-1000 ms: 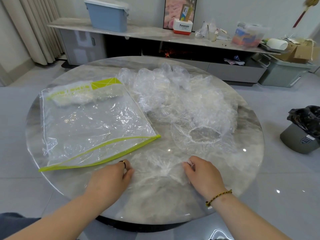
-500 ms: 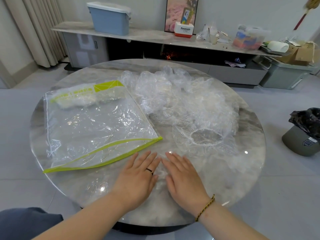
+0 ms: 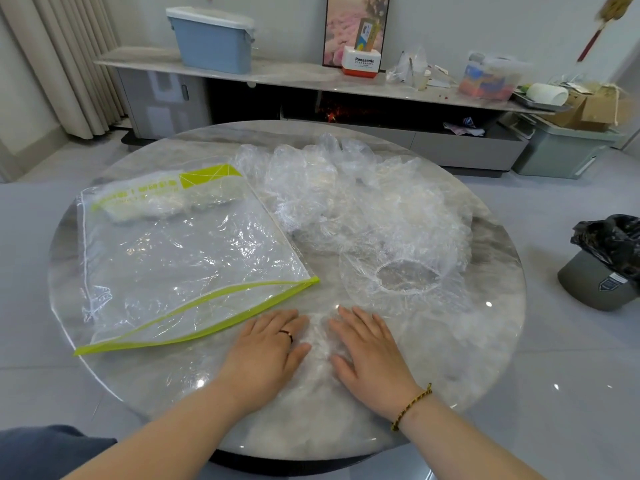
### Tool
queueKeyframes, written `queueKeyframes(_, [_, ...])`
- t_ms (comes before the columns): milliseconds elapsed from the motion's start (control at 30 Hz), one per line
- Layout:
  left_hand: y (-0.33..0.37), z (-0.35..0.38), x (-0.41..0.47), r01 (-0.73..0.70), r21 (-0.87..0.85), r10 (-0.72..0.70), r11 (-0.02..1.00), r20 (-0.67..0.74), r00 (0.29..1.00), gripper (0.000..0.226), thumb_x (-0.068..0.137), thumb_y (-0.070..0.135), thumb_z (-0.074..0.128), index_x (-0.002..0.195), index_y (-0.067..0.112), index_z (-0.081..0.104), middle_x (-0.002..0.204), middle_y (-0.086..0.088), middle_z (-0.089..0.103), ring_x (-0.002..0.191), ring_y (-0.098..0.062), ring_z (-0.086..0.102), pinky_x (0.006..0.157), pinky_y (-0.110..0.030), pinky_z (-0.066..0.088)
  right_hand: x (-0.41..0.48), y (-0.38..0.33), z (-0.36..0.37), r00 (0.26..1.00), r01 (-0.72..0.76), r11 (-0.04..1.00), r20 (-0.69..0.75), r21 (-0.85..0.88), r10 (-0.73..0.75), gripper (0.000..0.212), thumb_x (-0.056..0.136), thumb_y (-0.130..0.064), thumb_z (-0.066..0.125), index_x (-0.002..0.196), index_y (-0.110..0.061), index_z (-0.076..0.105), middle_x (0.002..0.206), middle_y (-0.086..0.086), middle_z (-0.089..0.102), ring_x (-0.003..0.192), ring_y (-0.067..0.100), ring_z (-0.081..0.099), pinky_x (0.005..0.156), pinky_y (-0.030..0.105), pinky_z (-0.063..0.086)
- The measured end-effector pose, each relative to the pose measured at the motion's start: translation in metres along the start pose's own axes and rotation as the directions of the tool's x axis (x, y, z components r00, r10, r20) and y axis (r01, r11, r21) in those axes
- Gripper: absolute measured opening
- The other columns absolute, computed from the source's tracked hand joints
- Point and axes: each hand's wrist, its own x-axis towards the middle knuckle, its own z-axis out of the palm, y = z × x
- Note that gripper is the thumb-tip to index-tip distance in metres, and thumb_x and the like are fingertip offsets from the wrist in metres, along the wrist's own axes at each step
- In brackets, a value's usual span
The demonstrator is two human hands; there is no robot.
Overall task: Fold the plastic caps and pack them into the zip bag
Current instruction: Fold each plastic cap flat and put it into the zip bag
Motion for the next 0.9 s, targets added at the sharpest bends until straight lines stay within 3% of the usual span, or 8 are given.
queueKeyframes(67, [0.0,-0.007,0.005,0.065,-0.172,-0.064,0.983,0.009,0.998,0.061,0.084,0.049,0.02,0.107,0.022,0.069,0.108,0.01,0.066,0.102,-0.012,0.061,0.086,-0.023,0.045,0.004,0.003,-0.008,0.996,0.04,0.992,-0.086,0.119,-0.03,0.032,0.063,-0.025,0.036,0.092,-0.029,0.049,0.101,-0.004,0.067,0.105,0.013,0.049,0.1,0.027,0.033])
queueKeyframes(133, [-0.007,-0.006,0.007,0.027,-0.152,-0.04,0.988,-0.081,0.996,0.044,0.092,0.043,0.029,0.118,0.024,0.06,0.121,0.014,0.056,0.113,-0.01,0.05,0.088,-0.019,0.037,0.008,0.002,-0.021,0.989,0.096,0.959,-0.131,0.266,-0.063,0.025,0.058,-0.017,0.033,0.071,-0.024,0.053,0.081,-0.007,0.064,0.091,0.008,0.043,0.09,0.018,0.03])
queueKeyframes(267, [-0.01,-0.007,0.006,0.139,-0.163,-0.142,0.977,-0.005,0.99,0.013,0.094,0.024,0.044,0.097,0.028,0.056,0.101,0.013,0.052,0.104,-0.01,0.053,0.075,-0.019,0.037,0.005,-0.01,-0.038,0.968,0.25,0.946,-0.055,0.208,-0.244,0.024,0.055,-0.02,0.031,0.05,-0.027,0.053,0.053,-0.018,0.053,0.072,0.005,0.037,0.068,0.015,0.027])
queueKeyframes(367, [-0.013,-0.008,0.004,0.239,-0.147,-0.237,0.96,0.03,0.971,0.026,0.091,0.021,0.044,0.069,0.029,0.035,0.073,0.012,0.042,0.086,-0.015,0.051,0.066,-0.02,0.035,-0.003,-0.017,-0.036,0.948,0.315,0.932,-0.008,0.182,-0.319,0.024,0.054,-0.024,0.03,0.055,-0.028,0.053,0.054,-0.017,0.052,0.07,0.005,0.035,0.067,0.017,0.028])
queueKeyframes(600, [-0.025,-0.022,-0.007,0.418,-0.19,-0.408,0.888,0.092,0.909,0.028,0.085,0.026,0.054,0.064,0.026,0.036,0.074,0.005,0.054,0.081,-0.02,0.06,0.064,-0.023,0.041,-0.014,-0.032,-0.026,0.914,0.375,0.879,0.042,0.295,-0.404,0.041,0.056,-0.032,0.036,0.095,-0.023,0.044,0.094,-0.006,0.056,0.088,0.007,0.047,0.085,0.016,0.037])
queueKeyframes(700, [-0.022,-0.027,-0.012,0.327,-0.175,-0.334,0.929,-0.015,0.942,0.028,0.085,0.036,0.052,0.066,0.031,0.033,0.075,0.011,0.046,0.082,-0.014,0.054,0.062,-0.023,0.034,-0.016,-0.033,-0.018,0.915,0.35,0.893,0.103,0.284,-0.391,0.038,0.057,-0.032,0.036,0.093,-0.024,0.045,0.09,-0.008,0.059,0.084,0.006,0.051,0.079,0.014,0.042])
queueKeyframes(767, [-0.019,-0.028,-0.012,0.113,-0.201,-0.151,0.973,-0.186,0.971,0.016,0.078,0.046,0.048,0.068,0.034,0.044,0.077,0.017,0.044,0.077,-0.007,0.05,0.059,-0.023,0.036,-0.014,-0.035,-0.015,0.929,0.323,0.901,0.085,0.289,-0.36,0.026,0.061,-0.025,0.038,0.083,-0.021,0.05,0.082,-0.006,0.059,0.079,0.006,0.045,0.072,0.015,0.039])
queueKeyframes(900, [-0.02,-0.028,-0.017,-0.261,-0.243,0.215,0.934,-0.199,0.956,0.021,0.067,0.042,0.048,0.066,0.032,0.066,0.082,0.016,0.065,0.081,0.002,0.053,0.069,-0.017,0.043,-0.008,-0.033,-0.015,0.949,0.28,0.919,0.063,0.276,-0.308,0.017,0.064,-0.022,0.04,0.065,-0.019,0.057,0.071,-0.007,0.058,0.069,0.005,0.046,0.062,0.015,0.038])
